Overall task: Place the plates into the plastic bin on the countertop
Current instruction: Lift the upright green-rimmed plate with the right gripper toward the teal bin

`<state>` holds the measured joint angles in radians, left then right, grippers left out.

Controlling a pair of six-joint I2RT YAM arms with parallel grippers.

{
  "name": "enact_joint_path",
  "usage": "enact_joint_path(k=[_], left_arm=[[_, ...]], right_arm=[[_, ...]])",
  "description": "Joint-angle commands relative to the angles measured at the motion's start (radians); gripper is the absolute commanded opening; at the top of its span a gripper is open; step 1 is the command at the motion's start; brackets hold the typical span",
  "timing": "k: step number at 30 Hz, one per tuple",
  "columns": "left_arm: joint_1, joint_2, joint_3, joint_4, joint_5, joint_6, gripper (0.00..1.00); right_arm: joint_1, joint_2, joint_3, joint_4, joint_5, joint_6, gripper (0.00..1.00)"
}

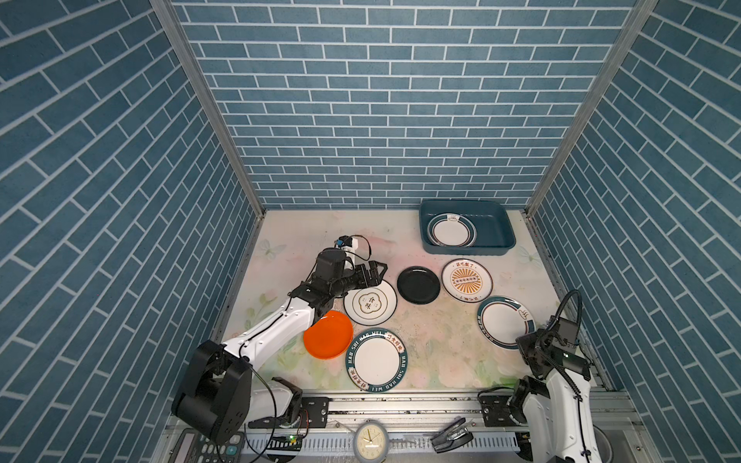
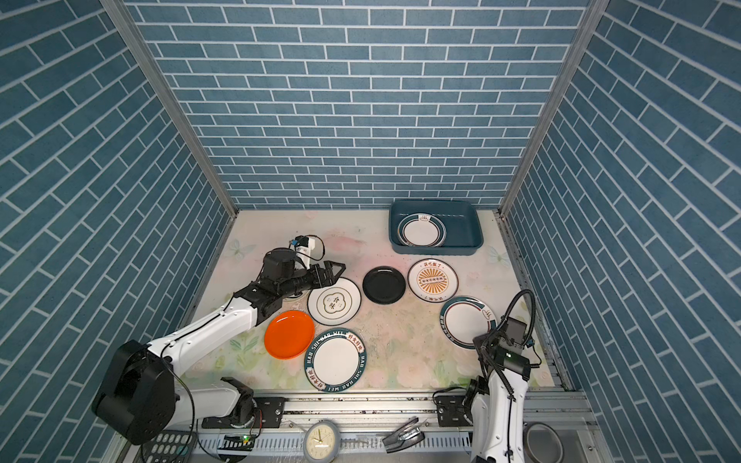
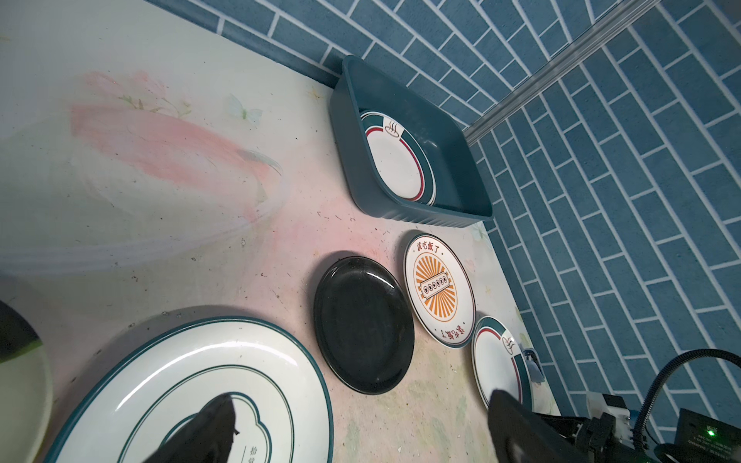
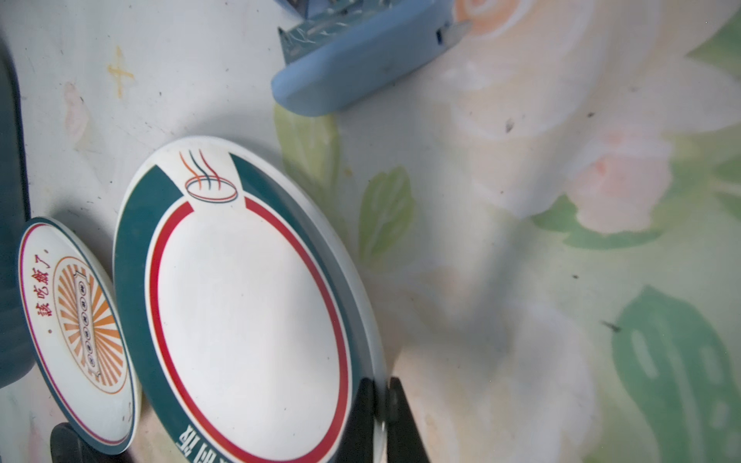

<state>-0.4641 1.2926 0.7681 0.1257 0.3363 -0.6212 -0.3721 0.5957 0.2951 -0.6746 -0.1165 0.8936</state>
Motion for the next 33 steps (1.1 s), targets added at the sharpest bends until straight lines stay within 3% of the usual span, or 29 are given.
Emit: enact_joint_path(k=[1,21,33], left_arm=[[0.005,0.000,0.018,0.009,0.003,0.007,1.00],[0.006,-0.004,0.012,0.013,0.013,0.005,1.00],[0.004,-0.028,0.000,0.006,0.000,0.012,1.00]], right_arm=[[0.000,-0.009,-0.005,-0.046,-0.006,-0.036,0.00],[0.001,-0.076,0.104,-0.123,0.001,-0.059,0.00],[0.001,-0.069,0.177,-0.112,-0.097,-0.076,0.00]])
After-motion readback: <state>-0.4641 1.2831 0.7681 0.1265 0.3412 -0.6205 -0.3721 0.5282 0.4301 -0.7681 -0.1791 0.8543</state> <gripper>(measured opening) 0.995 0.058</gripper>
